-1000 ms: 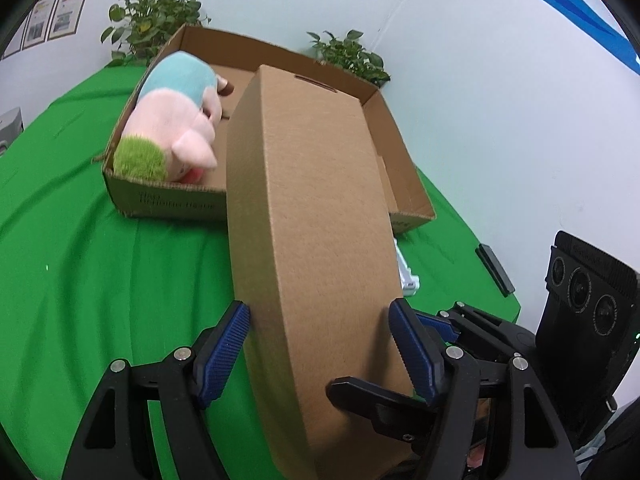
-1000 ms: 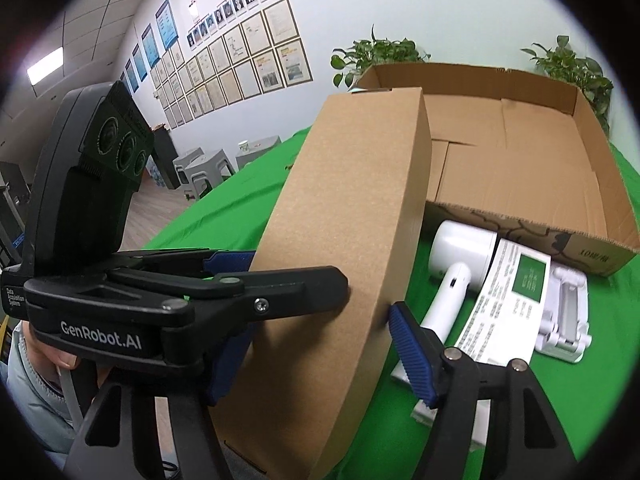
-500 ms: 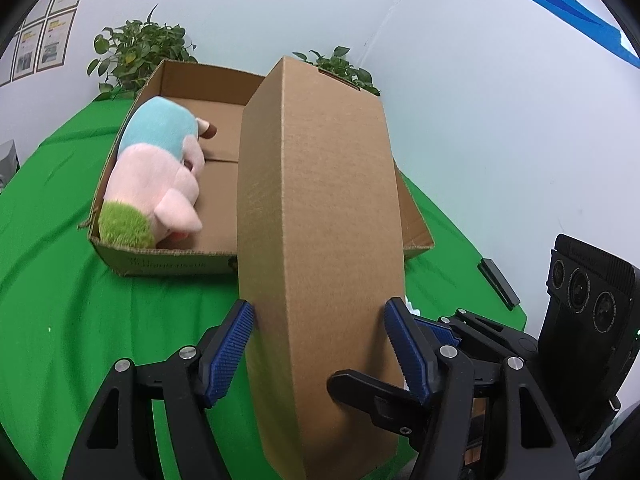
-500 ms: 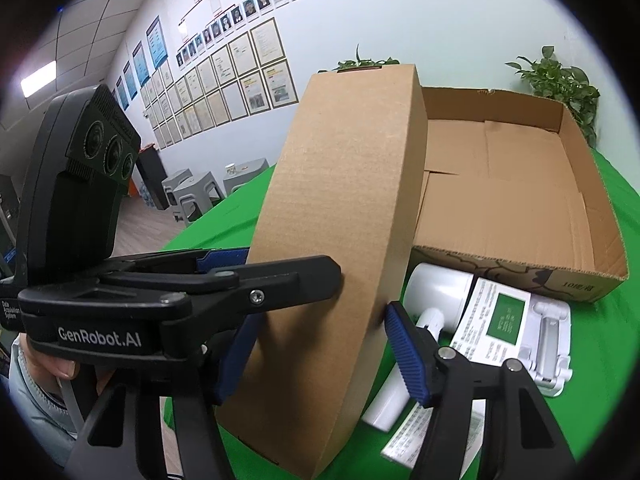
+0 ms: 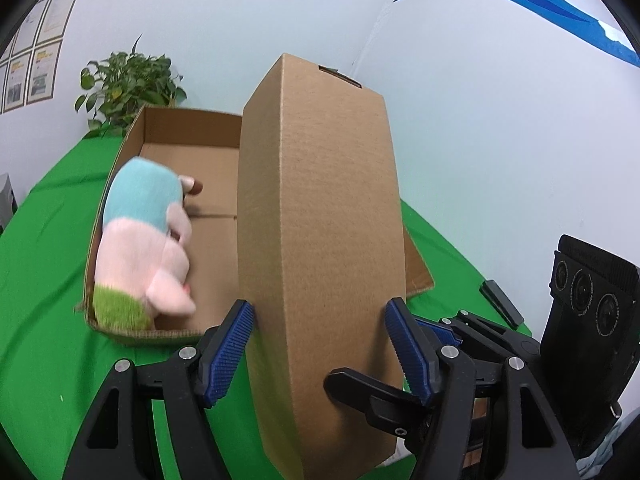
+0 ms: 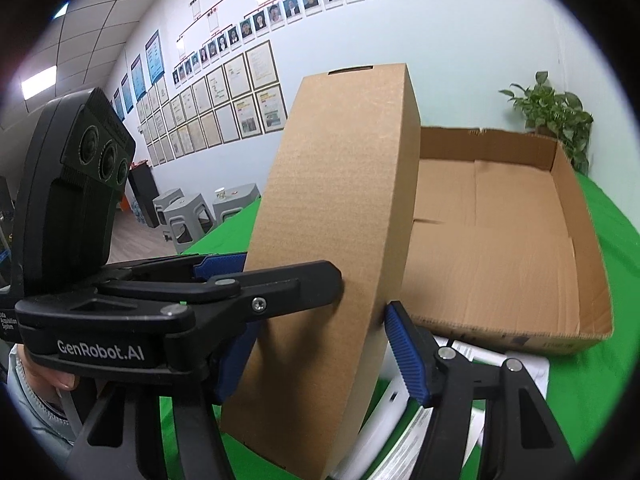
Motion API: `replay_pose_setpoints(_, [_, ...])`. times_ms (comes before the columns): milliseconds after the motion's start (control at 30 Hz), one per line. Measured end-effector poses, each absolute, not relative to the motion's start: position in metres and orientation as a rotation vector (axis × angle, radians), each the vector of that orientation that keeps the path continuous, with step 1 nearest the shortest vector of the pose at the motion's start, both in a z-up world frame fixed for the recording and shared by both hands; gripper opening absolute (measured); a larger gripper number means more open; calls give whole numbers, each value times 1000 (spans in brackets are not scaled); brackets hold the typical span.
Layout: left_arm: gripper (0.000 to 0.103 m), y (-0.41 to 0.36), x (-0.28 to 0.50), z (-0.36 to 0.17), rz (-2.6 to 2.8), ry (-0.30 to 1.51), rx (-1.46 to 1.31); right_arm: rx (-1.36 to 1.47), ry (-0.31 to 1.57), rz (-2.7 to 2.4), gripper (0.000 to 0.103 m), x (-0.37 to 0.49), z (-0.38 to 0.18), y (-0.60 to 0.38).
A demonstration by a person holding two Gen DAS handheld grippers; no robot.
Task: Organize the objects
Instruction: 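Lift the brown box upright with both grippers and carry it over the tray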
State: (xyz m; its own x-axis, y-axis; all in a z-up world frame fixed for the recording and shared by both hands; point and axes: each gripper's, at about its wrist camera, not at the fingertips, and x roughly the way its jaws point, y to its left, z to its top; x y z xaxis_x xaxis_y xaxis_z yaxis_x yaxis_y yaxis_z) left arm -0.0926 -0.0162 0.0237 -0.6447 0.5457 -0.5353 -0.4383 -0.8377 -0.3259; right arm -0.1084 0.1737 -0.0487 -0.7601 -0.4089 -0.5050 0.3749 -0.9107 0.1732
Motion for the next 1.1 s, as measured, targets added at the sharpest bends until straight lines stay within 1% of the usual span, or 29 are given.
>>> replay_pose_setpoints(467, [66,-7,-130,83,2445,-170,-771,649,-77,-2660,63,-139,-12,184])
replay_pose_setpoints(900, [66,-17,-110,142,2545,-165,-820,578,-70,-2599,63,-137,17,171])
replay_pose_setpoints(1100, [65,-4,-100,177,2577,-107,-815,562,-86,-2585,63,-137,34,178])
